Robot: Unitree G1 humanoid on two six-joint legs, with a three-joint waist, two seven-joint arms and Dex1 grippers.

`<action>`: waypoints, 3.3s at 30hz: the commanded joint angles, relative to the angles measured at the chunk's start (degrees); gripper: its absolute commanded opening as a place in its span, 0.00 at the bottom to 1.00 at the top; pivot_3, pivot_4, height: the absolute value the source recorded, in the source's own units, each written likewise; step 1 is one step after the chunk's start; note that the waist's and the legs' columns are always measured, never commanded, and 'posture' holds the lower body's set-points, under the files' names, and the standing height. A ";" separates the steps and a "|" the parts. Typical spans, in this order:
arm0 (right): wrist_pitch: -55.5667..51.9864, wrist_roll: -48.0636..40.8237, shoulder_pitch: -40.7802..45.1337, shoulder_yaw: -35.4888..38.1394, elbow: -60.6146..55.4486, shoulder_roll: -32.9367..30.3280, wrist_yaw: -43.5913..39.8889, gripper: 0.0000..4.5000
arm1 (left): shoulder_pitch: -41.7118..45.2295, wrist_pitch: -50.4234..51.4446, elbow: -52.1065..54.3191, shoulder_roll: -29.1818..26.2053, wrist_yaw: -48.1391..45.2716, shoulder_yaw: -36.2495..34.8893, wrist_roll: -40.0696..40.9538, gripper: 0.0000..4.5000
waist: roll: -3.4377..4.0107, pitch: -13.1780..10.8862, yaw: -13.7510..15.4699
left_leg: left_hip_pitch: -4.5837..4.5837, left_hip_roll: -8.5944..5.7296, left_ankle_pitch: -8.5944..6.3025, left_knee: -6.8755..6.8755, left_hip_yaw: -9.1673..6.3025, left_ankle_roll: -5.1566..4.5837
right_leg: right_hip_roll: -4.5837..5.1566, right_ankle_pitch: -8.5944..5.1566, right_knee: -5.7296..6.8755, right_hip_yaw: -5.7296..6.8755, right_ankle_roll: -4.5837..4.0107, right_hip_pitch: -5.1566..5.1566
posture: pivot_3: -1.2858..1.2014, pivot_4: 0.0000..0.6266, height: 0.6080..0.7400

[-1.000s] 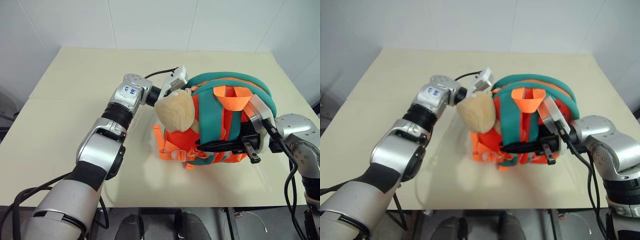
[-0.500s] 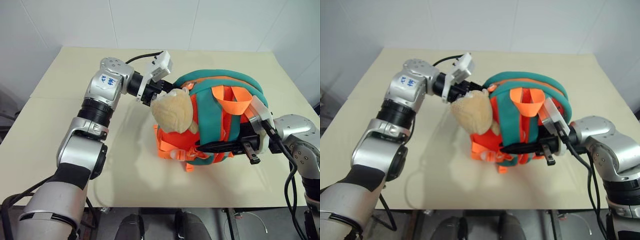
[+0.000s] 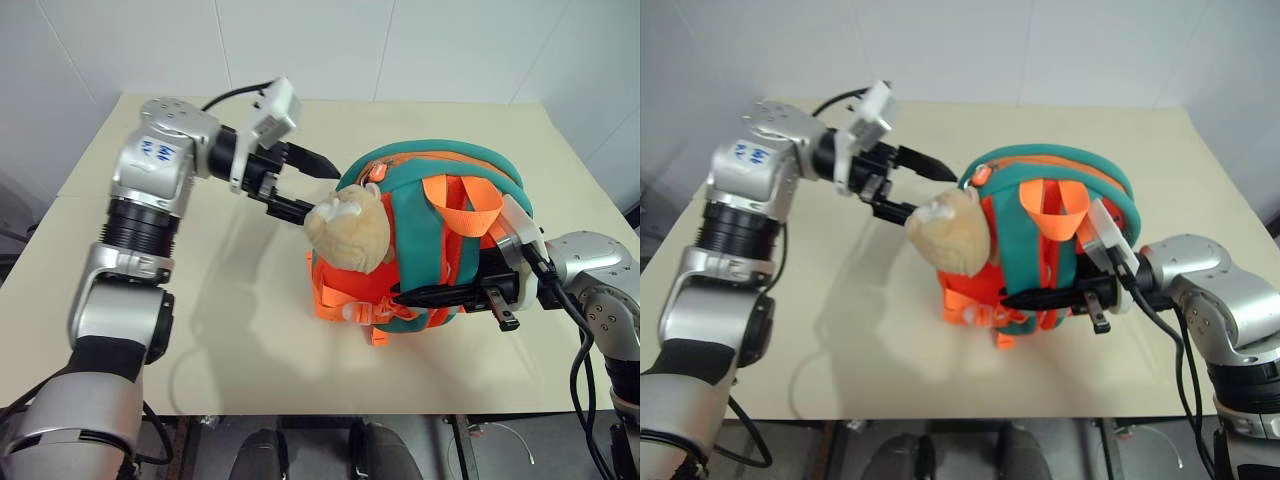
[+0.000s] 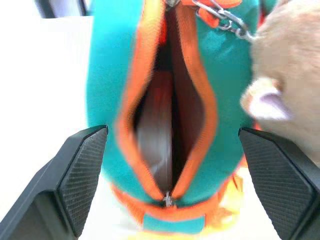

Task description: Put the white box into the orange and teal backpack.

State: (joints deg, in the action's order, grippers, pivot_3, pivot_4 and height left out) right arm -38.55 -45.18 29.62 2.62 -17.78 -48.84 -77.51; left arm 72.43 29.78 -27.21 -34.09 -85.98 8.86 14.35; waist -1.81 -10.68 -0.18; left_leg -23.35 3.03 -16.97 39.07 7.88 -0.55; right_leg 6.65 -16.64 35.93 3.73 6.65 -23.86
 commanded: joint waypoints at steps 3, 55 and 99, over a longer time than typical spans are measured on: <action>1.18 -0.18 -0.15 2.15 -1.13 -1.18 0.20 0.12 | -0.83 3.27 1.76 -4.80 -0.98 -4.21 3.41 0.99 | 0.00 0.00 0.16 | 0.00 0.00 0.00 0.00 0.01 0.00 | 0.00 0.00 -0.01 0.00 0.00 0.01 | 0.52 0.24 1.00; 2.13 0.99 0.87 1.19 -0.22 0.29 2.47 0.12 | -14.18 28.75 35.31 2.73 30.44 -2.65 25.72 0.59 | 0.00 0.00 0.40 | 0.09 -0.13 0.06 0.05 -0.74 0.05 | 0.01 0.02 -0.07 0.01 0.03 0.32 | 0.52 0.24 1.00; 4.45 1.05 -5.52 3.21 -0.51 -1.46 3.30 0.12 | -7.96 6.52 3.00 -17.67 -2.72 6.44 4.84 0.16 | 0.01 -0.01 0.08 | 0.09 -0.08 0.03 -0.03 -0.62 0.02 | -0.02 -0.01 -0.05 0.04 -0.01 0.19 | 0.52 0.24 1.00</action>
State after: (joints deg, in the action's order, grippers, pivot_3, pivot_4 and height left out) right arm -34.92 -43.88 24.17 3.21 -17.52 -49.43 -74.13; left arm 64.25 37.57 -22.40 -50.57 -86.00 15.00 22.06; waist -1.79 -10.68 -0.10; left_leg -23.26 2.96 -16.94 39.04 7.25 -0.53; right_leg 6.63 -16.65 35.88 3.78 6.63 -23.67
